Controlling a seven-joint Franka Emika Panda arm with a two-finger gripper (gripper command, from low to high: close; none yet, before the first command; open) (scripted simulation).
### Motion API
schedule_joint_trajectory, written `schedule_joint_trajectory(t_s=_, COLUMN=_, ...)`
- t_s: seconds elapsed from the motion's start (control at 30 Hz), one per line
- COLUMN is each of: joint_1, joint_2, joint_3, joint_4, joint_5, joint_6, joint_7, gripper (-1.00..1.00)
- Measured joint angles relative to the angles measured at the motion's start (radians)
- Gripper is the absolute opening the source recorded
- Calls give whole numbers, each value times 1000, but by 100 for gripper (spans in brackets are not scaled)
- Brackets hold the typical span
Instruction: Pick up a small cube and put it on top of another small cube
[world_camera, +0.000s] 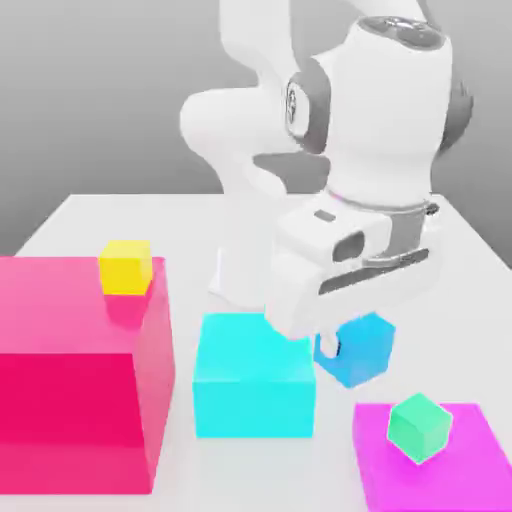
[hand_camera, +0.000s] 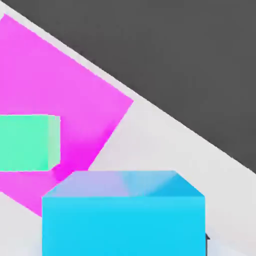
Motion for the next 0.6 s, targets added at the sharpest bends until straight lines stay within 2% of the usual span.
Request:
schedule_joint_trajectory(t_s=0.33, joint_1=-309, joint_2=-363, joint_3=-153, joint_4=-62, joint_5=-29, joint_6=-299, joint_7=311, gripper=-100)
schedule_joint_trajectory(t_s=0.47, joint_1=-353, joint_2=-362, joint_3=-176, joint_4=-148, joint_5=-36, joint_6=-211, joint_7=345, gripper=-100)
schedule_joint_trajectory(t_s=0.5, joint_1=-356, joint_2=-349, joint_3=-178, joint_4=-175, joint_5=-37, joint_6=-171, joint_7=345, gripper=100)
schedule_joint_trajectory(t_s=0.6, joint_1=-356, joint_2=-349, joint_3=-178, joint_4=-175, joint_5=-37, joint_6=-171, joint_7=345, gripper=100)
